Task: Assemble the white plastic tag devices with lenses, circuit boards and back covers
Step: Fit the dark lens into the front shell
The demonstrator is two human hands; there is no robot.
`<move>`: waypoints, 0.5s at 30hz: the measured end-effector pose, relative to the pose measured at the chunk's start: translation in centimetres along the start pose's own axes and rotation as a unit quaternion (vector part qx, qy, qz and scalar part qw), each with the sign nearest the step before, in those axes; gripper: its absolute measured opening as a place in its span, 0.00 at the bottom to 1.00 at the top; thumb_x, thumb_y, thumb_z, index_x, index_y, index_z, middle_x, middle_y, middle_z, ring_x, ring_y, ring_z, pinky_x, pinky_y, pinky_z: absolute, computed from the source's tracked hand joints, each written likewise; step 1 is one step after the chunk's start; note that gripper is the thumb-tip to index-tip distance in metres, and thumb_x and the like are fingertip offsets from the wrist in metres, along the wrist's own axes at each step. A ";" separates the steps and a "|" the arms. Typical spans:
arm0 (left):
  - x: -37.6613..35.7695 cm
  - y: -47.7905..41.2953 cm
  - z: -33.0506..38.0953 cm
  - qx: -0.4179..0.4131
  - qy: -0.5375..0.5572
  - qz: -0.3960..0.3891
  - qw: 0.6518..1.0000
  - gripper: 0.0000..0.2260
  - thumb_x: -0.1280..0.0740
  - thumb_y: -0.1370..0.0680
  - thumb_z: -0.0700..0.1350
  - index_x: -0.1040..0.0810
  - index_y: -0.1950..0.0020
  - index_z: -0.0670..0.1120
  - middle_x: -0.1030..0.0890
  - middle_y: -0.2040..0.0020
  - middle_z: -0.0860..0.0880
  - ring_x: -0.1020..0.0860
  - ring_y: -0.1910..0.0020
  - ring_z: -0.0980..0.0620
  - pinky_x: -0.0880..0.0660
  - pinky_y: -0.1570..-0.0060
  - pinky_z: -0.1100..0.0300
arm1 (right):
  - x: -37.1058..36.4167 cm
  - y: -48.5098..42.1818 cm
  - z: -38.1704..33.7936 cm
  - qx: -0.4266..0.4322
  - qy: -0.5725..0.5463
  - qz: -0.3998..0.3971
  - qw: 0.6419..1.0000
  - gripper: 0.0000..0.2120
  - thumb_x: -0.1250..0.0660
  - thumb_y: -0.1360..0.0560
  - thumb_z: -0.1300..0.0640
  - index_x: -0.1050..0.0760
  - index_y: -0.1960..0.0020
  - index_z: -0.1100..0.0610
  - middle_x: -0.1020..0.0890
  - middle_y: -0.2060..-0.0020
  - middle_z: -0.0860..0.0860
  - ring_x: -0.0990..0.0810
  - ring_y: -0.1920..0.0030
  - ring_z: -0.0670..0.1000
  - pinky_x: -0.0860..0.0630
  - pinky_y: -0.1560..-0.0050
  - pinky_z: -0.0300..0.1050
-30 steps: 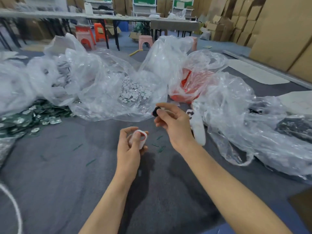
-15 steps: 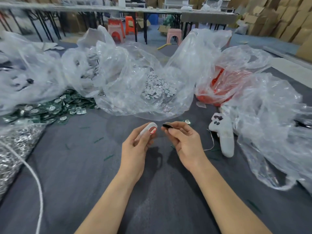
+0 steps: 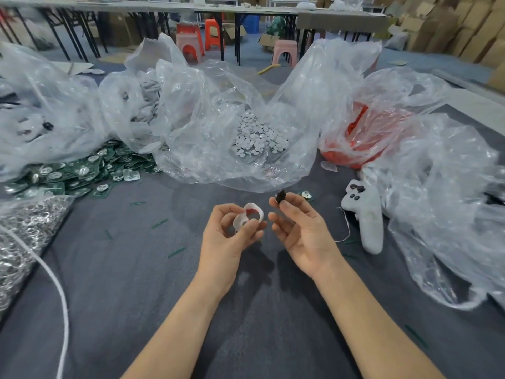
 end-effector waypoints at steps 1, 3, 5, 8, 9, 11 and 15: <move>-0.1 0.0 0.0 -0.003 -0.002 -0.005 1.000 0.12 0.30 0.26 0.34 0.27 0.46 0.45 0.17 0.53 0.47 0.16 0.54 0.47 0.21 0.58 0.62 | -0.1 0.1 0.0 -0.002 -0.005 -0.008 1.000 0.08 0.31 0.33 0.62 0.21 0.56 0.54 0.15 0.60 0.52 0.18 0.68 0.48 0.22 0.67 0.38; -0.2 0.1 -0.1 -0.006 -0.002 -0.014 1.000 0.17 0.31 0.26 0.32 0.27 0.40 0.47 0.19 0.51 0.45 0.17 0.55 0.49 0.21 0.57 0.60 | -0.2 0.1 0.0 -0.014 -0.032 -0.022 0.999 0.09 0.32 0.32 0.62 0.20 0.53 0.54 0.15 0.60 0.50 0.20 0.69 0.47 0.22 0.67 0.38; -0.3 0.0 -0.1 -0.010 -0.005 -0.027 1.000 0.17 0.33 0.25 0.31 0.25 0.39 0.47 0.19 0.53 0.46 0.17 0.56 0.51 0.21 0.57 0.61 | -0.6 0.3 0.0 -0.042 -0.104 -0.054 0.992 0.07 0.30 0.32 0.61 0.19 0.54 0.55 0.17 0.62 0.50 0.22 0.70 0.46 0.23 0.66 0.38; -0.3 0.0 -0.2 -0.021 -0.033 -0.039 0.998 0.14 0.35 0.23 0.30 0.22 0.43 0.47 0.19 0.58 0.50 0.17 0.59 0.54 0.21 0.56 0.61 | -1.5 0.7 -0.1 -0.083 -0.230 -0.145 0.959 0.08 0.29 0.31 0.64 0.19 0.52 0.59 0.21 0.63 0.51 0.26 0.68 0.47 0.24 0.63 0.39; -0.3 0.0 -0.2 -0.022 -0.035 -0.040 0.998 0.14 0.35 0.23 0.30 0.22 0.43 0.46 0.18 0.59 0.50 0.17 0.59 0.54 0.21 0.57 0.61 | -1.8 1.0 -0.1 -0.089 -0.245 -0.153 0.953 0.07 0.33 0.28 0.64 0.19 0.51 0.59 0.22 0.63 0.51 0.26 0.68 0.47 0.24 0.62 0.39; -0.2 0.0 -0.2 -0.019 -0.032 -0.038 0.999 0.12 0.34 0.24 0.31 0.22 0.45 0.45 0.18 0.58 0.50 0.17 0.59 0.54 0.21 0.58 0.61 | -1.7 1.1 0.2 -0.108 -0.258 -0.140 0.950 0.16 0.46 0.23 0.62 0.18 0.50 0.60 0.23 0.64 0.51 0.26 0.67 0.47 0.24 0.62 0.39; -0.2 -0.1 -0.2 -0.013 -0.023 -0.030 0.999 0.10 0.32 0.24 0.33 0.21 0.47 0.45 0.19 0.55 0.47 0.17 0.59 0.52 0.20 0.59 0.60 | -1.9 1.3 0.4 -0.120 -0.271 -0.128 0.947 0.20 0.50 0.23 0.62 0.19 0.49 0.60 0.23 0.64 0.52 0.26 0.67 0.48 0.25 0.61 0.39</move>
Point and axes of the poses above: each hand's wrist, its own y-axis away from the middle knuckle, its own x-axis out of the back of the hand, z = x × y, the point moved 4 cm from there along -y, towards the middle knuckle
